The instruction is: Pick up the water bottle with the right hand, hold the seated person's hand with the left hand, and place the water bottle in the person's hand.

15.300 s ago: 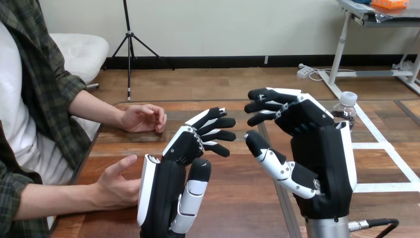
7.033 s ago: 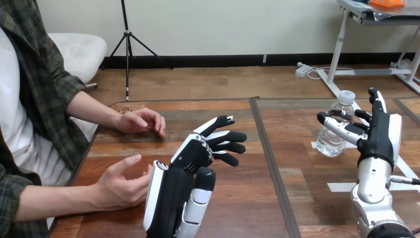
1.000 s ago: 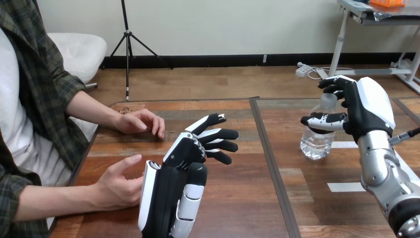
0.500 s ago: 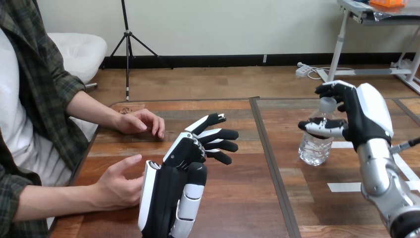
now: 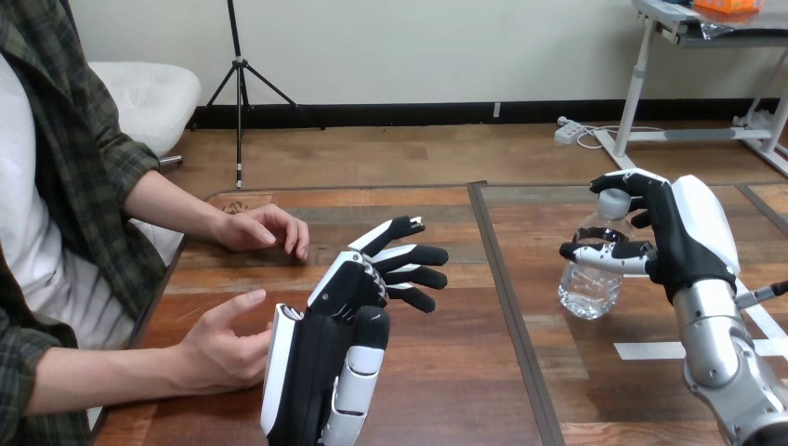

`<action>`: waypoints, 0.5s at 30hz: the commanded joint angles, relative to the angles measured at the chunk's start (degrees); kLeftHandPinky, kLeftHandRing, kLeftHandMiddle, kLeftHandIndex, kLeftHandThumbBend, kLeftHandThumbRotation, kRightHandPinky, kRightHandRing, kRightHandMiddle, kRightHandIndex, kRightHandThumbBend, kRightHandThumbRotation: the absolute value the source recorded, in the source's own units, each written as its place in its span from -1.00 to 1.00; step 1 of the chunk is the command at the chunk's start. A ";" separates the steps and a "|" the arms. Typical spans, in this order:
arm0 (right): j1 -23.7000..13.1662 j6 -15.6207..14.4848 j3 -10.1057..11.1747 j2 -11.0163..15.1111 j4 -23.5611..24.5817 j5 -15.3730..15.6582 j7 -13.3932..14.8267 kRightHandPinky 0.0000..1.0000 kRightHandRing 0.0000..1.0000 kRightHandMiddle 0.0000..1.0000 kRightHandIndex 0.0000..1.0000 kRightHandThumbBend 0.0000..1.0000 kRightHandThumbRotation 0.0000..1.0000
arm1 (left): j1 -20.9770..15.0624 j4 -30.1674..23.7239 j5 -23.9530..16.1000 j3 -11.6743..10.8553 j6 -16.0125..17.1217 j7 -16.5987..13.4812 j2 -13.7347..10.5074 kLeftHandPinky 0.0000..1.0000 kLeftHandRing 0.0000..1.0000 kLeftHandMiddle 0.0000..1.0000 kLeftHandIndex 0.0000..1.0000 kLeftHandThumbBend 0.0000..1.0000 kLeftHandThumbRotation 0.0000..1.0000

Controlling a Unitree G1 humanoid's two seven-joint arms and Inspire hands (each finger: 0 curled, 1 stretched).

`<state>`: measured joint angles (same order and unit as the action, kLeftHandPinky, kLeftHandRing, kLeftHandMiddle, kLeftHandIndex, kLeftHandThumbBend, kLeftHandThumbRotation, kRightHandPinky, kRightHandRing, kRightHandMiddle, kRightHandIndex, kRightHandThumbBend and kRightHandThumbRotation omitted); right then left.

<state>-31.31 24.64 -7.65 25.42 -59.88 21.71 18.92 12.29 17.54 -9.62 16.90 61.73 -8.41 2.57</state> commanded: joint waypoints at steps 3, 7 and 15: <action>1.56 -1.96 1.75 1.65 8.06 -1.35 -2.16 0.34 0.44 0.45 0.41 0.50 -1.00 | -0.82 0.39 -0.42 -0.38 0.96 -0.20 2.64 0.00 0.22 0.35 0.54 0.03 1.00; 3.10 -3.40 2.17 1.81 11.16 -1.15 -2.87 0.32 0.44 0.45 0.41 0.51 -1.00 | -0.71 0.28 -0.66 -0.42 0.87 -0.32 2.73 0.00 0.22 0.35 0.54 0.03 1.00; 5.46 -6.76 2.67 2.10 16.82 -0.71 -4.57 0.31 0.45 0.46 0.41 0.51 -1.00 | -0.98 0.41 0.03 -0.16 0.84 0.03 2.60 0.01 0.22 0.35 0.55 0.03 1.00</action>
<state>-25.43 19.60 -6.29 25.46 -48.76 21.16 15.40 12.27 17.64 -9.60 16.91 61.73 -8.39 2.57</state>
